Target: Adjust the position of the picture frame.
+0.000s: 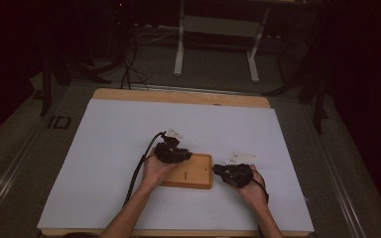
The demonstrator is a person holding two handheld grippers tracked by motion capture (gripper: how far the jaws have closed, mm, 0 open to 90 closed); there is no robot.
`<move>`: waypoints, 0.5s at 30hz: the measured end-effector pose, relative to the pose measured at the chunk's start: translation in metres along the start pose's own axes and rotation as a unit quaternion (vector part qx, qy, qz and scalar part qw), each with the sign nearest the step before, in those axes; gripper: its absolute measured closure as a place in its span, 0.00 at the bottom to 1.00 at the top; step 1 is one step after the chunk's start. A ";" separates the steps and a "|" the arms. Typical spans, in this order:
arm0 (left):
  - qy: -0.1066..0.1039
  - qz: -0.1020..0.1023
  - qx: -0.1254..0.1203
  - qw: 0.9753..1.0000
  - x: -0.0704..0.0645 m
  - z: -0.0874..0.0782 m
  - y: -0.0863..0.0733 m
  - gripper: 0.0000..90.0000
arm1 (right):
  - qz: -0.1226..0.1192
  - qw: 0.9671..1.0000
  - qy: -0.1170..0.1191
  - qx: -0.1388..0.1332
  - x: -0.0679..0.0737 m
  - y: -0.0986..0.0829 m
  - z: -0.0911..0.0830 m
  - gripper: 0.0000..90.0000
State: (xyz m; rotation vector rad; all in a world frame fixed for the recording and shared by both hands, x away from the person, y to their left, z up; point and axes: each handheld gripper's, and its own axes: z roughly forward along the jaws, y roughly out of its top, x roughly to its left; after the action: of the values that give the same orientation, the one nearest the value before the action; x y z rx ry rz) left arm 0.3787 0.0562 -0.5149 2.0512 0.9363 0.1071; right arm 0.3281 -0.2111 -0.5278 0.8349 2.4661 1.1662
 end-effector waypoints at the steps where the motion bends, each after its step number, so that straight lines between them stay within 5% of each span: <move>1: 0.002 0.001 -0.001 1.000 0.000 -0.001 0.000 0.80 | 0.000 1.000 0.000 0.000 0.000 0.000 0.000 0.90; 15: 0.008 0.009 -0.012 1.000 -0.003 -0.016 -0.007 0.63 | 0.000 1.000 0.000 -0.009 -0.001 0.000 -0.002 0.85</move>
State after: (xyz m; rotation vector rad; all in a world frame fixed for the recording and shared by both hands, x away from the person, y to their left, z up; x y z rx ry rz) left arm 0.3666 0.0669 -0.5091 2.0402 0.9225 0.1449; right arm 0.3275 -0.2129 -0.5267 0.8300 2.4529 1.1860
